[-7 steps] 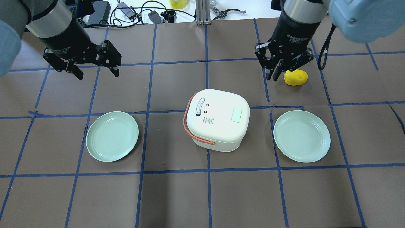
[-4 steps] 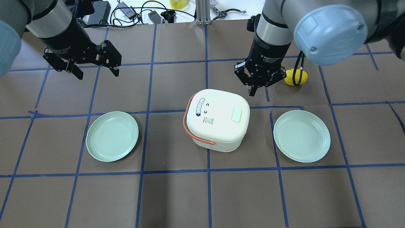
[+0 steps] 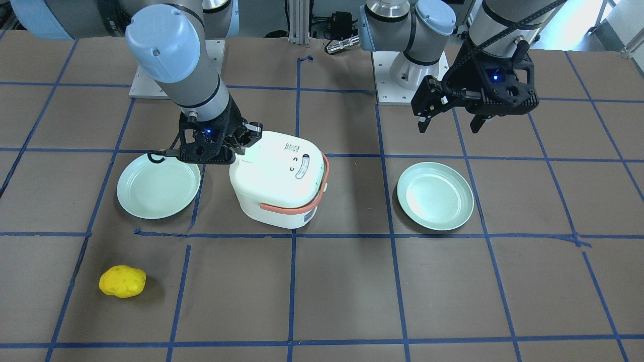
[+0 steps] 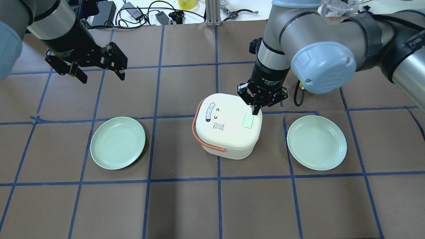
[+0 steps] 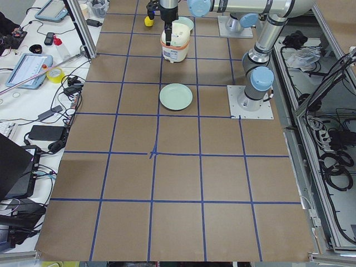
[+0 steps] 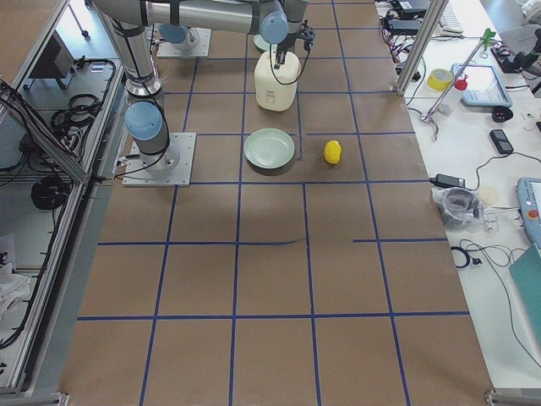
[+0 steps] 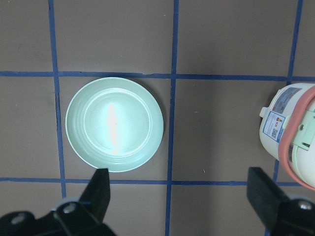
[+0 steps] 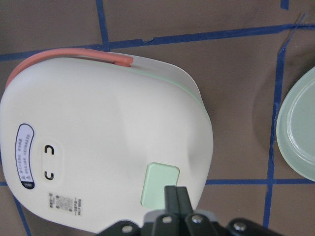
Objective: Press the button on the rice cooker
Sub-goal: 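Lower the right gripper and press down on the green lid button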
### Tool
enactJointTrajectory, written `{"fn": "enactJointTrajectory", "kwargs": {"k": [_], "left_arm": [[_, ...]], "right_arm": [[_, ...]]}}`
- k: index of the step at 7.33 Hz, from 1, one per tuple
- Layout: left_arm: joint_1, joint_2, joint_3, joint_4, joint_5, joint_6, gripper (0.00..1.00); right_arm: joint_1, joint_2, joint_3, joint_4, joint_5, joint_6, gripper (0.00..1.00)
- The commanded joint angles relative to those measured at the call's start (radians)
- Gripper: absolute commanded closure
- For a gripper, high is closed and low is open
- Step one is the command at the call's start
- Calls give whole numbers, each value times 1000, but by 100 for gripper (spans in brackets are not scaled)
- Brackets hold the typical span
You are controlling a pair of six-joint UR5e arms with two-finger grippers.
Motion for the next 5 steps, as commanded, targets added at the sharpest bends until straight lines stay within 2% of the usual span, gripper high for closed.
{"fn": "enactJointTrajectory", "kwargs": {"k": [1,5], "left_arm": [[0,0,0,0,0,0,0],[0,0,0,0,0,0,0]], "right_arm": [[19,24,12,-34,0,0,100],[19,26,29,-42,-1,0,100]]}}
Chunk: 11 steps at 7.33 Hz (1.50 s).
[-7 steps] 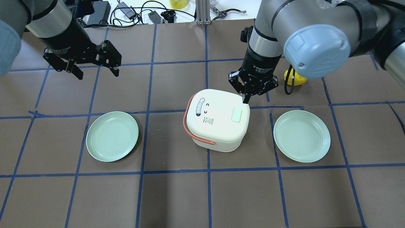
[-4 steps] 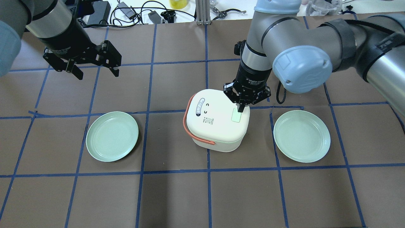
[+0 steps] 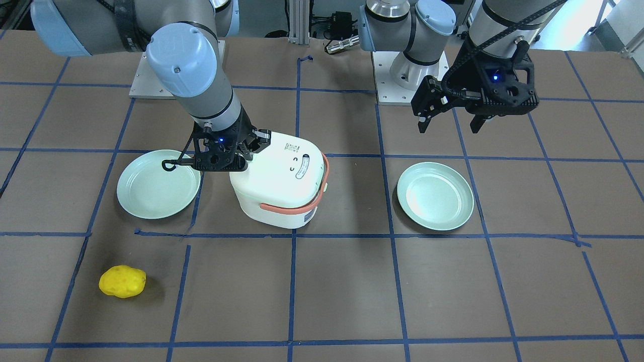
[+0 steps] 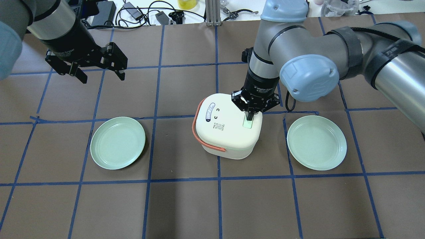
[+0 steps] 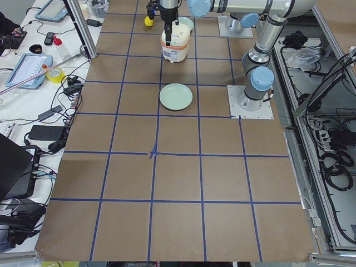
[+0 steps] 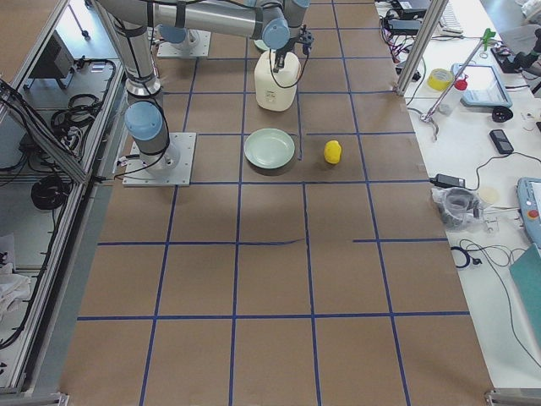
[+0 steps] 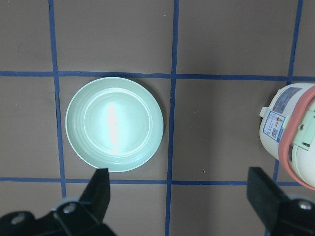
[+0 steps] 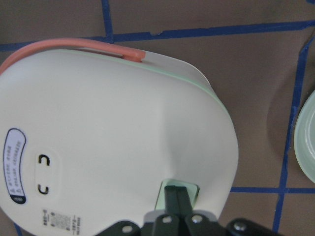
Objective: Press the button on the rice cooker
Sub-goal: 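Lower the right gripper and press down on the green lid button, then raise the right gripper away from the cooker as the lid pops open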
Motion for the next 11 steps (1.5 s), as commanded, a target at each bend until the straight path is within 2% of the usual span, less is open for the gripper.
{"fn": "enactJointTrajectory", "kwargs": {"k": [1,2,3,4,5,7,8,11], "left_arm": [[0,0,-1,0,0,0,0],[0,0,-1,0,0,0,0],[0,0,0,0,0,0,0],[0,0,0,0,0,0,0],[0,0,-1,0,0,0,0],[0,0,0,0,0,0,0],[0,0,0,0,0,0,0],[0,0,0,0,0,0,0]], "right_arm": [[0,0,5,-3,-1,2,100],[0,0,-3,-3,-1,5,100],[-1,-12,-36,-22,-17,19,71],[-1,-13,-103,-38,-48,25,1],[-3,-13,-189,-2,-92,28,0],[-59,-10,-346,159,-134,11,0],[-114,-12,-377,199,-151,-34,0],[-223,-12,-371,206,-175,-155,0]]}}
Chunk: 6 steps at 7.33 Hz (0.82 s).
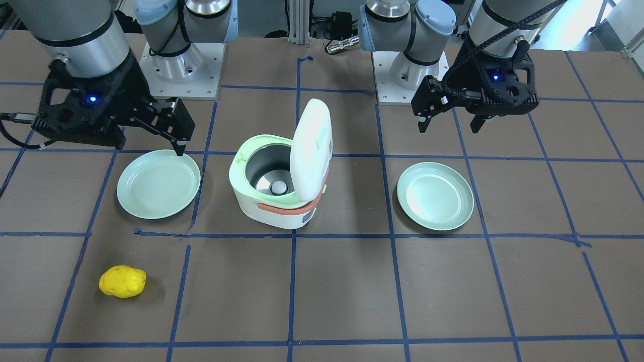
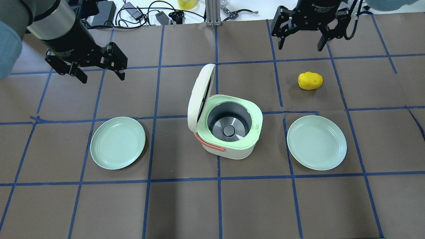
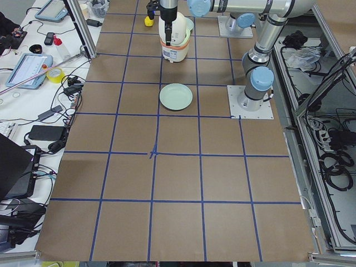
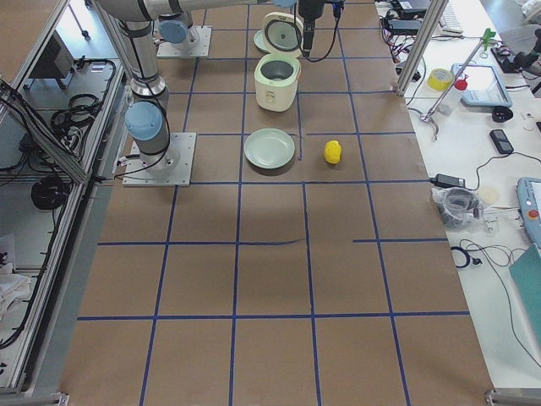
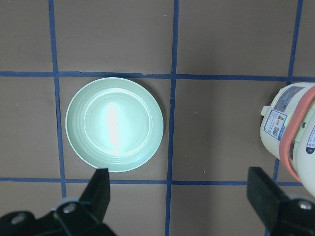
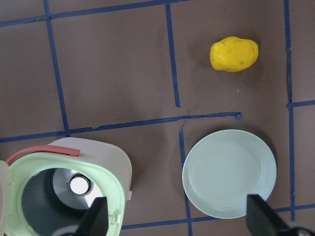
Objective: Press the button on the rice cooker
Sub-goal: 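Raise the right gripper away from the cooker as the lid pops open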
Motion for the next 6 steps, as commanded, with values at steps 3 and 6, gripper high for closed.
{"fn": "enactJointTrajectory", "kwargs": {"k": [3,6], "left_arm": [[0,0,0,0,0,0,0],[0,0,0,0,0,0,0]], "right_arm": [[-91,-5,5,7,-9,-68,0],[-90,-7,8,8,-11,-68,0]]}}
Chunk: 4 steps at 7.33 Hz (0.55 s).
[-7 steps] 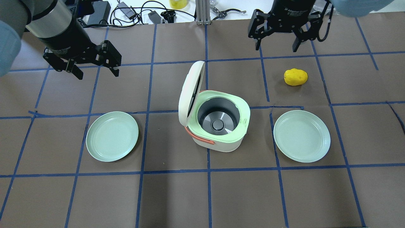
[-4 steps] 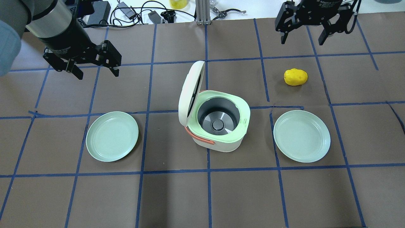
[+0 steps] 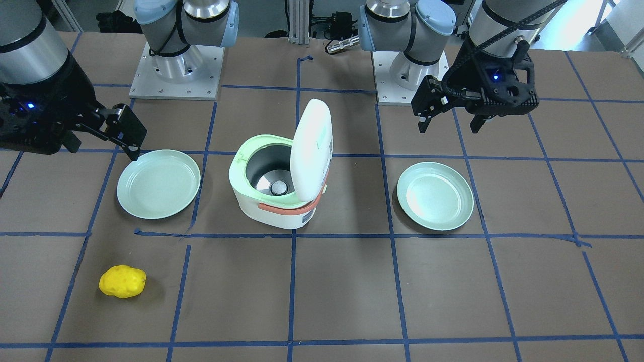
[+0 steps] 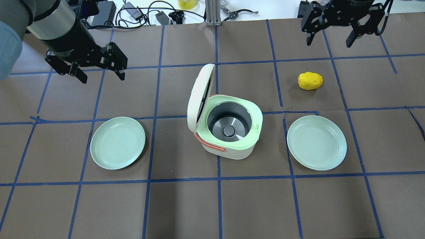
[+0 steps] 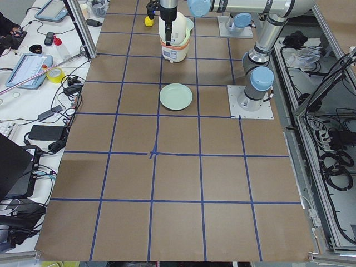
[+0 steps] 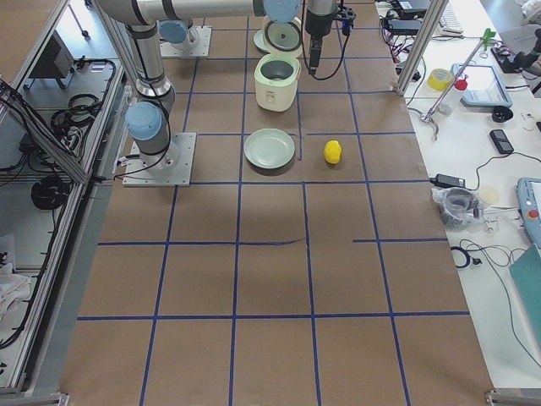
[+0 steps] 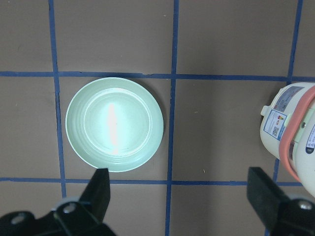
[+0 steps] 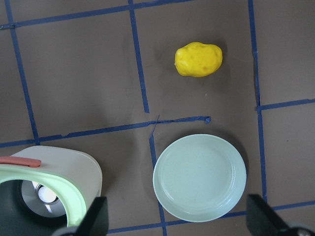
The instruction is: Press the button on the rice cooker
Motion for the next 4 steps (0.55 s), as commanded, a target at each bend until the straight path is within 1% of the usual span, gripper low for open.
{"fn": "enactJointTrajectory", "kwargs": {"k": [1,4], "left_arm": [[0,0,0,0,0,0,0],[0,0,-2,0,0,0,0]], "right_arm": [[1,-1,1,-5,3,0,0],[2,-2,1,-1,0,1,0]]}}
